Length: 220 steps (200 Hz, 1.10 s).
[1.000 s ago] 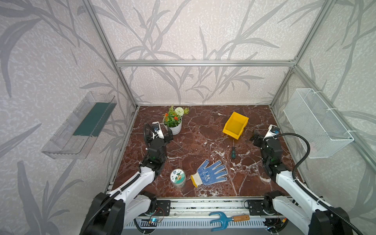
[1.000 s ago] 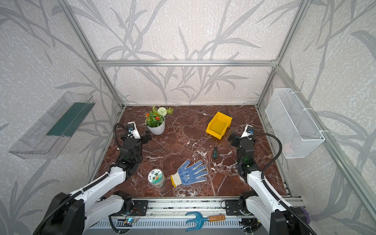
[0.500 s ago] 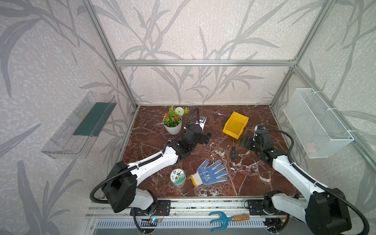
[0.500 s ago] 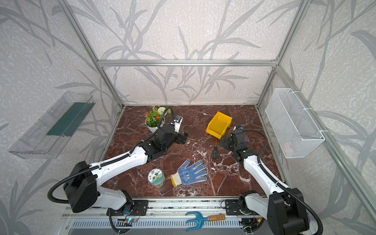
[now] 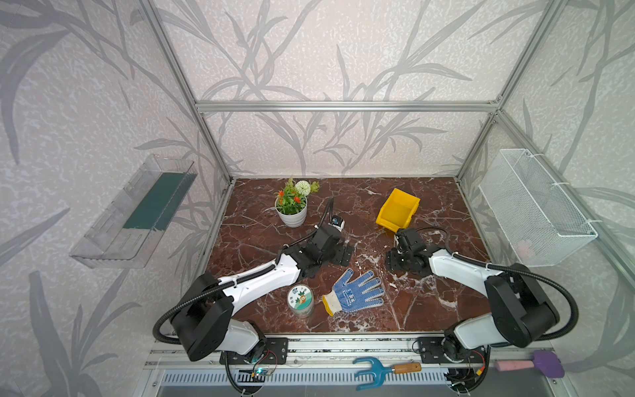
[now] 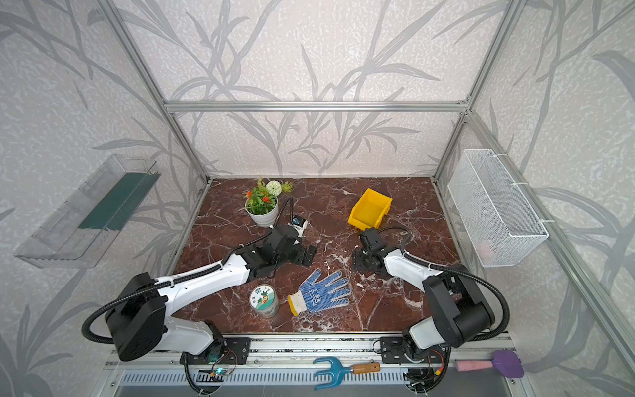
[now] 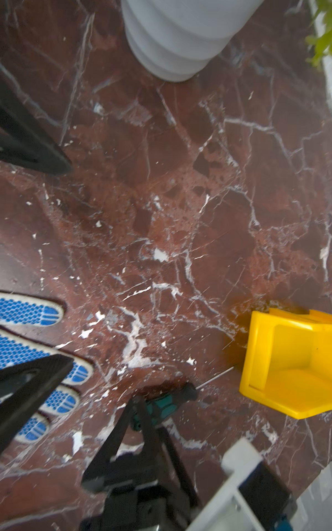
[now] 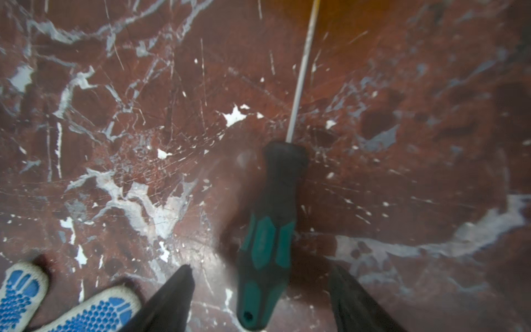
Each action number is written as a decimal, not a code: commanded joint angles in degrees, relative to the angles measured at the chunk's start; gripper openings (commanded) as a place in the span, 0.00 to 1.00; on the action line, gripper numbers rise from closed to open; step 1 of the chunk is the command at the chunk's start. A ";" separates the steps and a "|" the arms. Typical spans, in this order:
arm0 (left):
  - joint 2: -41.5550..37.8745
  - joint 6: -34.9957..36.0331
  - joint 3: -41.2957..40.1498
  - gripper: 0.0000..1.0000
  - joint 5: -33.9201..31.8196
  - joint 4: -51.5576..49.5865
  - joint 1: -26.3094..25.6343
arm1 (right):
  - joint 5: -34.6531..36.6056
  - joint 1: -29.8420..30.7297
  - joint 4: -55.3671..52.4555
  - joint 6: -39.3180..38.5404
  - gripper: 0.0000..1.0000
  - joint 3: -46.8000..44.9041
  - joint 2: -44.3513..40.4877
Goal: Put the screwdriver in the bin
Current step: Pick up the screwdriver from the middle-right of the table.
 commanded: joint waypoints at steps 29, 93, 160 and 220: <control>-1.06 -5.15 -1.94 0.99 10.11 6.02 0.29 | 3.88 0.63 -3.62 0.08 0.64 4.69 4.06; -0.03 -8.24 -3.33 0.99 12.37 10.89 0.32 | 6.43 0.77 -5.74 -0.09 0.42 5.34 5.31; 2.65 -8.94 -2.15 0.99 14.71 11.62 0.33 | 5.67 0.99 -6.86 -0.26 0.19 2.90 1.17; 1.62 -8.55 -1.73 0.99 13.85 11.22 0.26 | 5.95 2.46 -14.70 -1.60 0.15 2.83 -12.01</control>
